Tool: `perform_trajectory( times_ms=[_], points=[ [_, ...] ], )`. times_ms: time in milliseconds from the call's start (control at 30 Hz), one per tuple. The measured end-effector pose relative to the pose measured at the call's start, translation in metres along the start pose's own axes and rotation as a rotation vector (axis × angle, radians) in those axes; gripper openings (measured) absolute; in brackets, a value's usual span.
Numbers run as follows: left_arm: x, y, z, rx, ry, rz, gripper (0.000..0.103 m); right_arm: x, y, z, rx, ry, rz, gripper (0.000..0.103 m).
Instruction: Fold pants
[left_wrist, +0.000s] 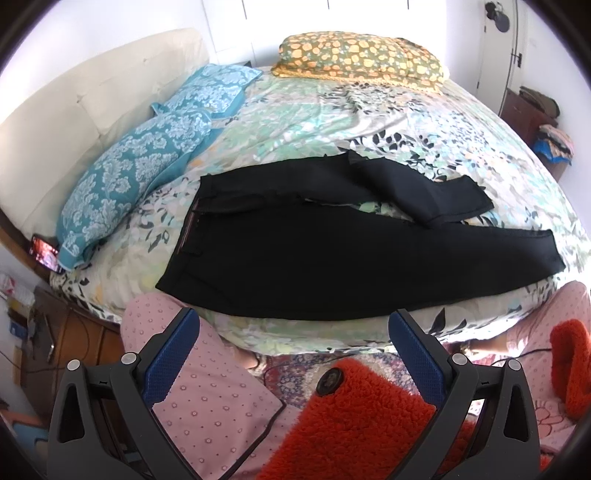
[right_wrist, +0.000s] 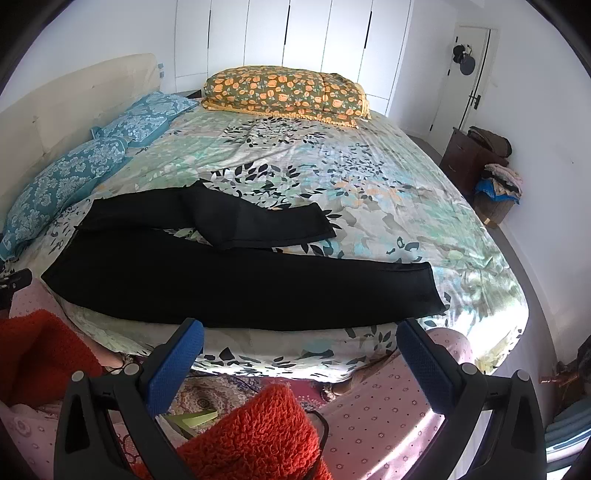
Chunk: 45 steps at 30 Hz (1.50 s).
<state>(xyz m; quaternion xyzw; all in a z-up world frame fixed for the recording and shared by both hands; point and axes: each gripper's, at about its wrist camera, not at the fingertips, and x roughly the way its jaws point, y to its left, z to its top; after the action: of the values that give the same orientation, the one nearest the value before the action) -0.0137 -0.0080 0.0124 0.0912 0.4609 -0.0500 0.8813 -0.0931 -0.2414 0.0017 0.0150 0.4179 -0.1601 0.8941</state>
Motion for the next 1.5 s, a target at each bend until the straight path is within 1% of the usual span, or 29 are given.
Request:
perform_trajectory(
  times_ms=[400, 900, 1133, 1500],
  points=[
    [-0.0048, 0.0013, -0.0047, 0.004, -0.007, 0.005, 0.102, -0.0062, 0.0049, -0.0028, -0.019, -0.011, 0.011, 0.103],
    [-0.0063, -0.004, -0.0072, 0.009, -0.002, 0.01, 0.102, -0.008, 0.003, -0.0068, -0.008, -0.02, 0.016, 0.103],
    [-0.007, -0.0039, -0.0083, 0.011, -0.006, 0.019, 0.102, -0.0059, 0.0041, -0.0047, -0.011, -0.008, 0.021, 0.103],
    [-0.0046, -0.0065, -0.0084, 0.025, -0.002, 0.009, 0.102, -0.005, 0.0076, -0.0041, -0.018, 0.004, 0.023, 0.103]
  ],
)
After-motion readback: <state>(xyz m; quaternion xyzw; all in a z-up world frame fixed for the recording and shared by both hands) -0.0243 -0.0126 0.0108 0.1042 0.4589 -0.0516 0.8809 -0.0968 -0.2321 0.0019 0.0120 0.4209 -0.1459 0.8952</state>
